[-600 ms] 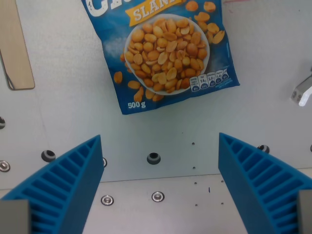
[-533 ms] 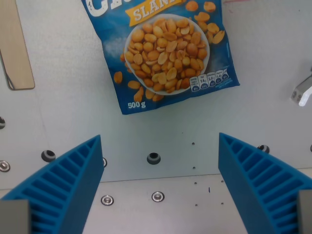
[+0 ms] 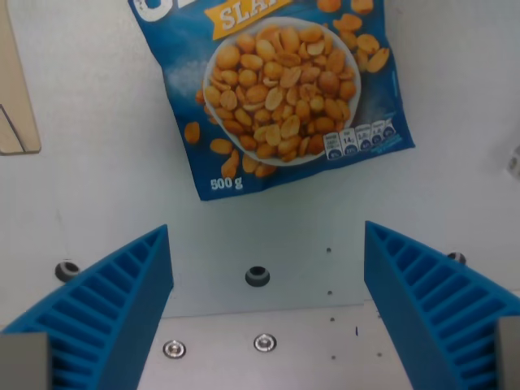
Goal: Move in gripper positive z
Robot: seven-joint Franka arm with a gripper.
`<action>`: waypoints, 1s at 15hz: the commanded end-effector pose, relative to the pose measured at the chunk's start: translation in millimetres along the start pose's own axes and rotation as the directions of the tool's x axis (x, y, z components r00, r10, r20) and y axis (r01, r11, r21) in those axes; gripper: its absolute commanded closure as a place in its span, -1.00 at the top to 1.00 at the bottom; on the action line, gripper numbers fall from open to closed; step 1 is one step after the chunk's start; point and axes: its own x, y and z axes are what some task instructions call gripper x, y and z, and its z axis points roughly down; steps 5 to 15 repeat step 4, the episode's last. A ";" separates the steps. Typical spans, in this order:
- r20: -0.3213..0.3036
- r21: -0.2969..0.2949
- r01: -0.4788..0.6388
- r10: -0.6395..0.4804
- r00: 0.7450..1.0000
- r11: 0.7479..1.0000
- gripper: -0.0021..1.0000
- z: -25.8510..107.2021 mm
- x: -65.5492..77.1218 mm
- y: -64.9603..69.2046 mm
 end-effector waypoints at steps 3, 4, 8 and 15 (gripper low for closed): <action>-0.044 0.000 -0.001 0.001 0.999 1.000 1.00 22.5 -2.5 1.2; -0.044 0.000 -0.001 0.001 0.999 1.000 1.00 27.5 -2.2 1.2; -0.044 0.000 -0.001 0.001 0.999 1.000 1.00 27.5 -2.2 1.2; -0.044 0.000 -0.001 0.001 0.999 1.000 1.00 27.5 -2.2 1.2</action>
